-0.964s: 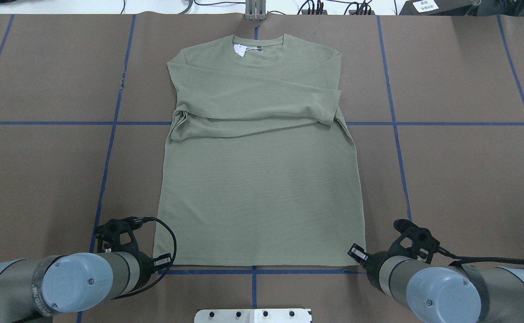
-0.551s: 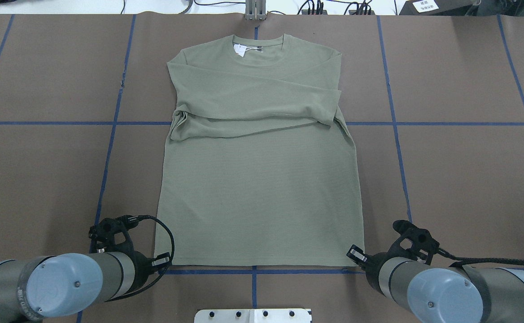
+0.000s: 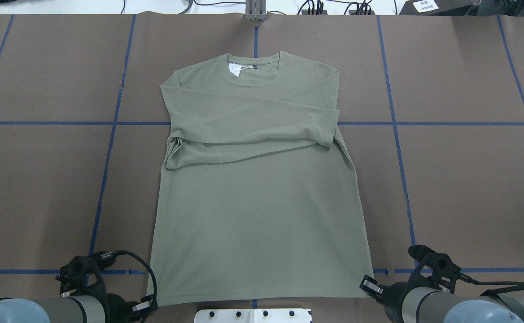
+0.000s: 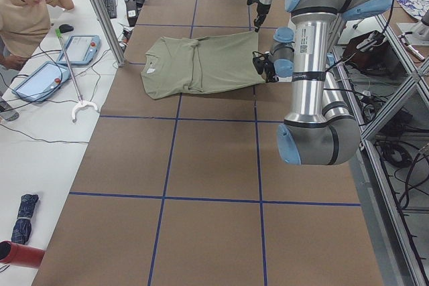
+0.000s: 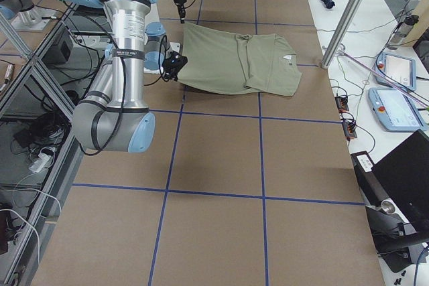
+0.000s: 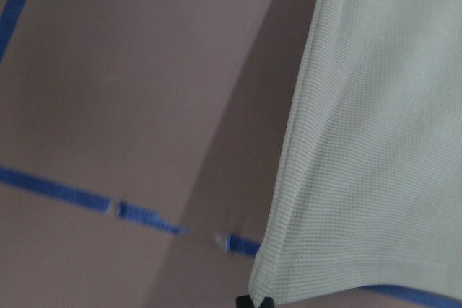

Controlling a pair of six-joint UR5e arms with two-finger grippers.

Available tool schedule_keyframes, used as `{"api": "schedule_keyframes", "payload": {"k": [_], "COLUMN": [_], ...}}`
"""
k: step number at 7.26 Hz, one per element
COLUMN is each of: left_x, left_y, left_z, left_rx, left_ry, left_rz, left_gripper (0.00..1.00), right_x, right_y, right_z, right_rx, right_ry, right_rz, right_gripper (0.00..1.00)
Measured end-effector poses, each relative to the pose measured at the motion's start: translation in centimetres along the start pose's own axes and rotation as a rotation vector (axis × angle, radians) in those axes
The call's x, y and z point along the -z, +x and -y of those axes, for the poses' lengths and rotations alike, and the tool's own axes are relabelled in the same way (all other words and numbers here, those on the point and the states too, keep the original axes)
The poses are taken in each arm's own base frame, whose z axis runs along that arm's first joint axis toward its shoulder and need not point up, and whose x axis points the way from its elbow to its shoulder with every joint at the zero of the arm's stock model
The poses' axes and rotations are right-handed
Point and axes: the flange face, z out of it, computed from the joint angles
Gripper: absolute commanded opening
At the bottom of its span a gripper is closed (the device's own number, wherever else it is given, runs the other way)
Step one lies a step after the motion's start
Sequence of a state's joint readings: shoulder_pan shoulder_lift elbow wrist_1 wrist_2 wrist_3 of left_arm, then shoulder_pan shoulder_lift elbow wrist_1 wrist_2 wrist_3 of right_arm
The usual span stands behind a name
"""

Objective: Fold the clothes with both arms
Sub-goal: 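Grasp both hem corners with the left and right grippers, then lift the hem with both grippers and fold it toward the collar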

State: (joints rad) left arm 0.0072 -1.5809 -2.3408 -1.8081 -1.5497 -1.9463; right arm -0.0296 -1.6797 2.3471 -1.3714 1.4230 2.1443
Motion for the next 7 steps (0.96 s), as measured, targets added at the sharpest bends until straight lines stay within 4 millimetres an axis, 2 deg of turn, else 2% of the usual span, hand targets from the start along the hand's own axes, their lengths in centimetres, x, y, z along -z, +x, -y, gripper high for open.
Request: {"api": "schedule_keyframes", "payload": {"k": [1,2,4,5,6,7], "left_x": [1.7,3.5,6.4,6.9,6.5,5.8], "left_y": [0.5,1.3,4.1,5.5,6.7,8.3], "left_z": [-0.5,0.4,4.9,7.6,10.7,14.1], "left_rx": [0.014,0.031,-0.008,-0.052,-0.079,-0.099], "left_ry": [-0.021,-0.012,0.07,0.134,0.202,0.271], "left_rz": [-0.03,-0.068,-0.155,-0.18,-0.18,-0.173], "left_gripper": [0.0,0.0,0.0,0.0,0.0,0.0], "right_x": [1.6,2.9,5.1,5.7,5.4,4.6], "right_y": [-0.1,-0.9,-4.0,-5.7,-7.9,-10.7], "right_z": [0.1,1.4,5.8,8.2,10.8,14.4], "right_rx": [-0.008,-0.034,-0.104,-0.108,-0.09,-0.068], "right_ry": [-0.012,0.002,0.059,0.082,0.103,0.127], "right_rz": [0.018,0.049,0.135,0.162,0.174,0.166], "right_gripper": [0.0,0.0,0.0,0.0,0.0,0.0]}}
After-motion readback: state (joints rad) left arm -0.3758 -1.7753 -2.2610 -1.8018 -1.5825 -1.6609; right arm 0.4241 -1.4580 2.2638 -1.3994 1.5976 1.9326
